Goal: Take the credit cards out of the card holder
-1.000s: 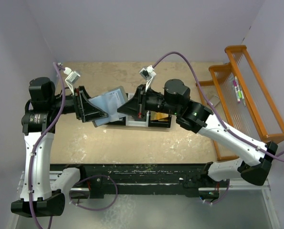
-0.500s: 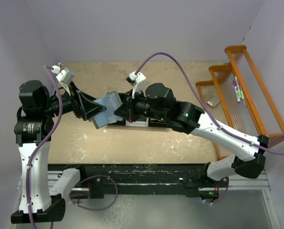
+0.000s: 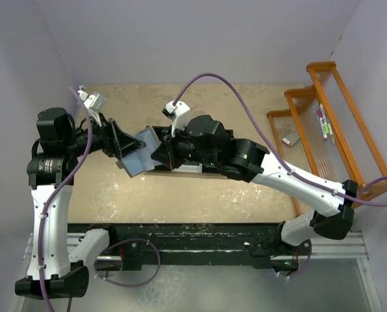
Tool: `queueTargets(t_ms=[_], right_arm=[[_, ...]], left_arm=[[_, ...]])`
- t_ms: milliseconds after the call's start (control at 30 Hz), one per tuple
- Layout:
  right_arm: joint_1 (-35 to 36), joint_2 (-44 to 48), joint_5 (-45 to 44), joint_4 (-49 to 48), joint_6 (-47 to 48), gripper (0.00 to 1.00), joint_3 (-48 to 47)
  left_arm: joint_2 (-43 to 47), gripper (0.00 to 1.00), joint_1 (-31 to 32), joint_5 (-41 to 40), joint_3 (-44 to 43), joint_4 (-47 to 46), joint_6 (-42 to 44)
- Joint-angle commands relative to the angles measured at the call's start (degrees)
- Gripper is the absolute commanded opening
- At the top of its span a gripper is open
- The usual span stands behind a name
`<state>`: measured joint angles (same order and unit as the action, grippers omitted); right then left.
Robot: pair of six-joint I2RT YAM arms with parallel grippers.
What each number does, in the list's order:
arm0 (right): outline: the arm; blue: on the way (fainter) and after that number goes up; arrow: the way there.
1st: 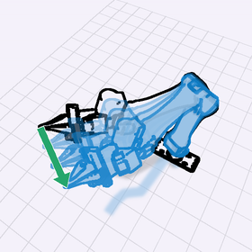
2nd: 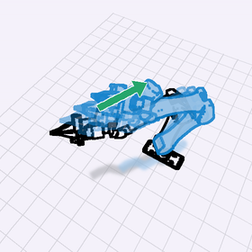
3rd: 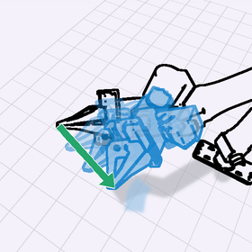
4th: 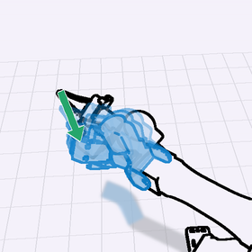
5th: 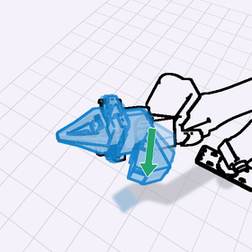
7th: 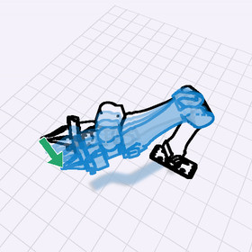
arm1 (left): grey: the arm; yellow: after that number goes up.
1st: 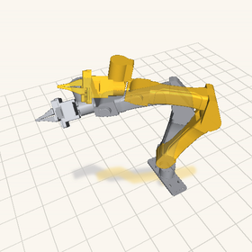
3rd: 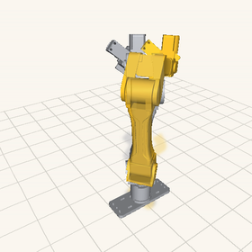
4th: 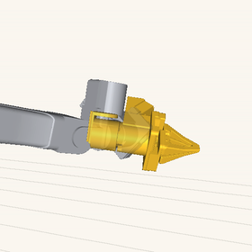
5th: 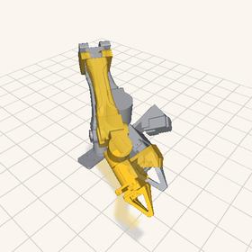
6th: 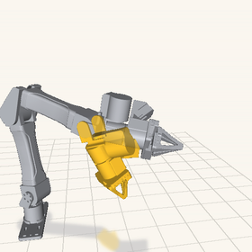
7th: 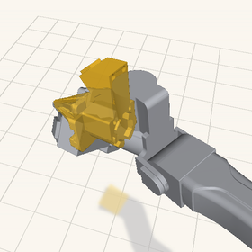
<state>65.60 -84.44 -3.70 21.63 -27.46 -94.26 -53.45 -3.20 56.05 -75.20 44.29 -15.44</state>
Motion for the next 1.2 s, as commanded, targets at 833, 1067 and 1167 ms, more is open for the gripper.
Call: queueTargets(t_ms=[833, 1067, 1167], right_arm=[[-14.4, 12.5, 34.8, -24.8, -13.0, 0.0, 16.3], [-16.2, 12.1, 39.8, -29.0, -15.7, 0.0, 18.4], [-16.3, 11.5, 41.7, -28.7, -14.8, 0.0, 18.1]], left_arm=[[0.0, 0.55, 0.1, 18.8, -3.0, 7.9, 7.2], [0.5, 0.66, 0.1, 20.8, -5.3, 7.8, 7.7], [0.6, 0.69, 0.1, 20.2, -6.8, 8.7, 9.2]])
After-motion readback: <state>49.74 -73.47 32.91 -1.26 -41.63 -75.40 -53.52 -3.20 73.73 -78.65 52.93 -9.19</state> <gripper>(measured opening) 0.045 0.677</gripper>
